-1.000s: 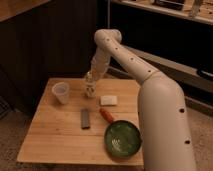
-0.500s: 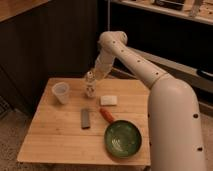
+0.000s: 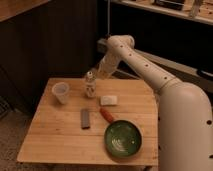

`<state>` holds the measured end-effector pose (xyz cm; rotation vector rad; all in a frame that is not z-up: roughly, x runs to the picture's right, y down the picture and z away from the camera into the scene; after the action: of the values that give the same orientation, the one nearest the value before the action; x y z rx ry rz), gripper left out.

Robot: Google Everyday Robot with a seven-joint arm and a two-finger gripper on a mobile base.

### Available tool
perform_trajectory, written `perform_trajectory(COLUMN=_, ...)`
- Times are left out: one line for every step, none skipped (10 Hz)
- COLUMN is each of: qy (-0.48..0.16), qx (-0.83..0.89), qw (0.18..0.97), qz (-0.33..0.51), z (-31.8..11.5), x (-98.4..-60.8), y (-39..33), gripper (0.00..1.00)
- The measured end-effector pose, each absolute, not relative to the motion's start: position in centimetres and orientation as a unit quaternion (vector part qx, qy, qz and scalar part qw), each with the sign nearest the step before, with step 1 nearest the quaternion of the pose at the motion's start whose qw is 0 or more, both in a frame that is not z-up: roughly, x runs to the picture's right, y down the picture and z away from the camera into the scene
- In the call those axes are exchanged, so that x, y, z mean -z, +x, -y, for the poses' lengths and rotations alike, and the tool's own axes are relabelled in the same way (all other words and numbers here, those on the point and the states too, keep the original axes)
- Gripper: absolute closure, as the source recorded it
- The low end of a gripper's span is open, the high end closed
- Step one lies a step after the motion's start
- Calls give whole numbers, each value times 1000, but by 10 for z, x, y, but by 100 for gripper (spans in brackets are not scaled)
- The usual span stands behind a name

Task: Knock the bottle over

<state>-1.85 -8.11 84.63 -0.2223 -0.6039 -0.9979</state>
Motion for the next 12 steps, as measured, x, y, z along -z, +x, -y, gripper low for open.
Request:
perform_trajectory(qy=-93, qx=473, qw=829, qz=283, z=83, x=-850, y=-21, gripper=92)
perform_trajectory(qy=-88, qx=474, qw=830, qz=281, z=83, x=-854, y=-21, gripper=92)
perform_trajectory(qy=-82, qx=473, qw=831, qz=279, z=84, x=-859, y=-20, gripper=92)
perform_trajectory(qy=-79, qx=474, qw=832, qz=277, z=85, x=-863, y=-21, gripper=92)
perform_trajectory(qy=-76, qx=474, qw=832, qz=276, z=85, x=-865, y=-22, gripper=92)
perform_trajectory(qy=-72, qx=474, qw=834, qz=273, z=84, x=-869, y=-19, gripper=92)
perform_trajectory(qy=-65, qx=475, qw=835, qz=269, z=84, x=-872, y=-16, gripper=92)
perform_trajectory(qy=-60, qx=477, qw=836, qz=266, z=84, x=-875, y=-16, gripper=92)
perform_trajectory(qy=-56, qx=480, qw=835, qz=264, z=84, x=-877, y=-18, gripper=92)
perform_trajectory(qy=-49, qx=483, qw=835, qz=261, z=86, x=-881, y=-19, gripper=92)
perform_trajectory(qy=-38, qx=484, qw=835, qz=258, z=89, x=-883, y=-20, gripper=92)
perform_trajectory(qy=-30, qx=484, qw=836, qz=256, z=91, x=-886, y=-20, gripper=92)
